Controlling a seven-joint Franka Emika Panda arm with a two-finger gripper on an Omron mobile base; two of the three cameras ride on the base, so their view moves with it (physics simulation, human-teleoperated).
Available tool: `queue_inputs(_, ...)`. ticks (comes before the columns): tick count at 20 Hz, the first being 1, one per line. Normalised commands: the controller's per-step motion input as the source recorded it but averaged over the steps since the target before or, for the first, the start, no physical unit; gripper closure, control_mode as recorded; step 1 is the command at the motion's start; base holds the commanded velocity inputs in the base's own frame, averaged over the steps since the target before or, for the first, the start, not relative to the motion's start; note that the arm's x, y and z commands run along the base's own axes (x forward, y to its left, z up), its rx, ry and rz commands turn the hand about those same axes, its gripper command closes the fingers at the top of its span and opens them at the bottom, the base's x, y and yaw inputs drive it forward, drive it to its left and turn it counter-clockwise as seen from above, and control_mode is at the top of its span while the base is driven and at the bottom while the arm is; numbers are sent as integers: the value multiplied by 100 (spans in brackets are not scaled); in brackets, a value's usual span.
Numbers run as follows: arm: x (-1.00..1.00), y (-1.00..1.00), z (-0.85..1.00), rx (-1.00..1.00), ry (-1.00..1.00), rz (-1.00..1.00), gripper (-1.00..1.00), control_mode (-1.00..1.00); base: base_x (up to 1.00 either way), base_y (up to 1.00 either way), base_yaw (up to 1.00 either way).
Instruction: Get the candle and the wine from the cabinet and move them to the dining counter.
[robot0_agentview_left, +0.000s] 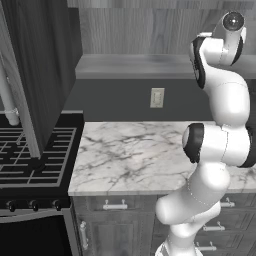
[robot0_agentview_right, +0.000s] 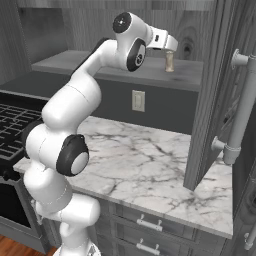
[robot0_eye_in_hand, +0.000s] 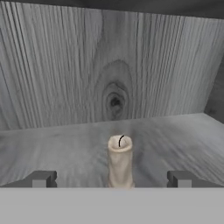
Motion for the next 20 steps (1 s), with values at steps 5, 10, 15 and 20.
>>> queue_inputs(5,4,-24,-10,0,0,0,-100,-100,0,0,0)
queue_inputs(10,0,-1,0,0,0,0,-100,-100,0,0,0)
queue_inputs(15,7,0,-2,0,0,0,-100,-100,0,0,0)
queue_inputs(20,16,0,-8,0,0,0,-100,-100,0,0,0)
